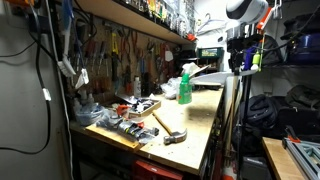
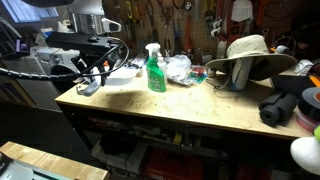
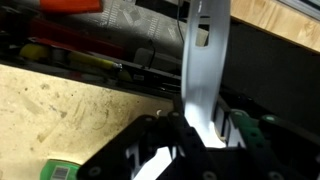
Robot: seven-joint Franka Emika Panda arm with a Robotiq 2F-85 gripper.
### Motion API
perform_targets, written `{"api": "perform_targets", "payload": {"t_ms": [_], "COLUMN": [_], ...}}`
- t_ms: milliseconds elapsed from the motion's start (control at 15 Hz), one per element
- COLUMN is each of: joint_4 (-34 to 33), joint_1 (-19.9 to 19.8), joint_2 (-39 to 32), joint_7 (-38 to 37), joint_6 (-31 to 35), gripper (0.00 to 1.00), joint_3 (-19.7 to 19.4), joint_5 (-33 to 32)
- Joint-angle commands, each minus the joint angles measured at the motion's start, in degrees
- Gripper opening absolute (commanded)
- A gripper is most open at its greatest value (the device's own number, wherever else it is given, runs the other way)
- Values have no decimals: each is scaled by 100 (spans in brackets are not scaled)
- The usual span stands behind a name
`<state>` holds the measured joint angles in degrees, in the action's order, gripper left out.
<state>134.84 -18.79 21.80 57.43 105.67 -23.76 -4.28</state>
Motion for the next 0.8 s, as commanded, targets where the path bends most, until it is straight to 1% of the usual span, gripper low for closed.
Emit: {"api": "perform_targets", "payload": {"t_ms": [0,267,533,600,733], "joint_4": [-288,-687,-1100,-1151,-1358], "joint_1": [-167,-323,-433,-482,-545], "joint_2": [-204,-650,-1172,-1276,-1544], "joint_7": [-280,-747,-1202,-1479,-1931], "joint_6": [-250,-315,-554,-478,-563], "gripper": [8,8,8,8,8], "joint_3": [-223,-387,-481,-481,-518], "joint_5": [-149,-225,-277,-294,-153]}}
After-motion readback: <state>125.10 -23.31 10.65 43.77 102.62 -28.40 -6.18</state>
